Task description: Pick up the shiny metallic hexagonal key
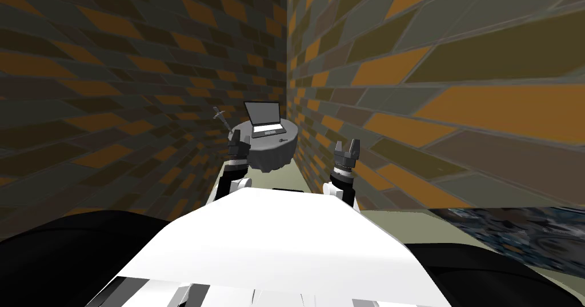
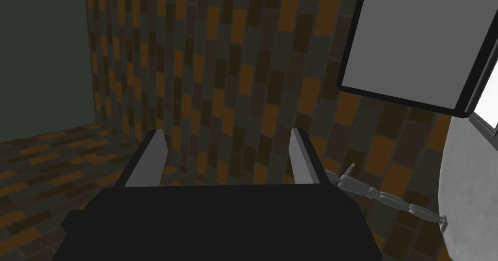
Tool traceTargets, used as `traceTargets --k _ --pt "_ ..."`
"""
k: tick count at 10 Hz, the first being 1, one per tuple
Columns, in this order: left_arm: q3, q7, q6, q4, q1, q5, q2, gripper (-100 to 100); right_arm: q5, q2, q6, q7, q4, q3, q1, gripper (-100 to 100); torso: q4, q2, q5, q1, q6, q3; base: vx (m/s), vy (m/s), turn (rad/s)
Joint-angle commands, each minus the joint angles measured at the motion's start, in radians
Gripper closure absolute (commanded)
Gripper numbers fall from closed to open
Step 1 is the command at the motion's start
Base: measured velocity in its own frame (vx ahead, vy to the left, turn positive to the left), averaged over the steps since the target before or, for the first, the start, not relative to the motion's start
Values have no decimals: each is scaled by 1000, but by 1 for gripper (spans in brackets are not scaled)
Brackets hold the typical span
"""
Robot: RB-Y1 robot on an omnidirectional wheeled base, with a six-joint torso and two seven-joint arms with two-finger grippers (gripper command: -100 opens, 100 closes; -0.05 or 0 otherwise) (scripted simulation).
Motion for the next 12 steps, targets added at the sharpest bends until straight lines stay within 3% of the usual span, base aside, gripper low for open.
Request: traceTargets --k 1,5,6,10,11,12 --pt "9 -11 -7 1 7 -10 30 -100 0 0 0 0 0 0 0 0 0 0 0 0 0 0 5 -3 -32" --pt "60 -79 -51 7 50 -72 149 -100 0 0 0 0 0 0 0 0 0 -1 0 1 0 -1 20 -1 -80" --pt "60 -79 -51 7 50 -72 157 -100 0 0 0 0 0 0 0 0 0 -1 0 0 0 -1 18 -4 -42" --pt "124 -163 -105 15 104 -150 280 -100 0 0 0 0 0 0 0 0 0 -1 0 0 0 -1 22 -2 -88" --pt "124 -163 -105 15 104 -150 289 -100 0 0 0 0 0 0 0 0 0 -1 0 0 0 -1 18 2 -50" --pt "149 -197 -127 19 125 -180 329 -100 0 0 0 0 0 0 0 0 0 -1 0 0 0 -1 21 -1 -107"
